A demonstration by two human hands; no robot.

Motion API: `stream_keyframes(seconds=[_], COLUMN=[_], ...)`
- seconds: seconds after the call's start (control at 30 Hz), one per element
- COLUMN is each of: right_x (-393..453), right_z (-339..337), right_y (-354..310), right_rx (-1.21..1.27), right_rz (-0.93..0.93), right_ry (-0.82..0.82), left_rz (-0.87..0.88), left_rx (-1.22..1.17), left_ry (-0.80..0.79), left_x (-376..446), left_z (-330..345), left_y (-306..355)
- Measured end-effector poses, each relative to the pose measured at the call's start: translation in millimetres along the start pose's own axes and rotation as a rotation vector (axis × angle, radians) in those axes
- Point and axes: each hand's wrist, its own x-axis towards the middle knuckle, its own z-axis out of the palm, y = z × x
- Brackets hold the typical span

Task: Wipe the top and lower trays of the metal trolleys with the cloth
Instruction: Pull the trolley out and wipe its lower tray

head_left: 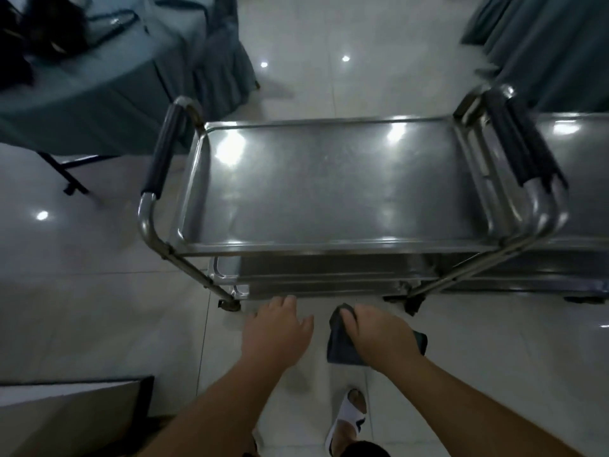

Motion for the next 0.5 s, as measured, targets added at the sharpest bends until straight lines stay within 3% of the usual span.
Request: stream_keyframes(seconds=[0.23, 0.5], right_x=[-11.2, 5.5], right_z=[-94.2, -142.4], right_y=[27.9, 37.3], right_rx=[0.073, 0.331], right_rz=[0.058, 0.243], right_ry=[0.213, 0.368], left_rz=[0.03, 0.152], left_rx=[-0.087, -0.065], left_ry=[0.102, 0.114], left_x=[-8.9, 28.2], left_z=[-57.4, -102.4], left_y=[64.0, 92.3])
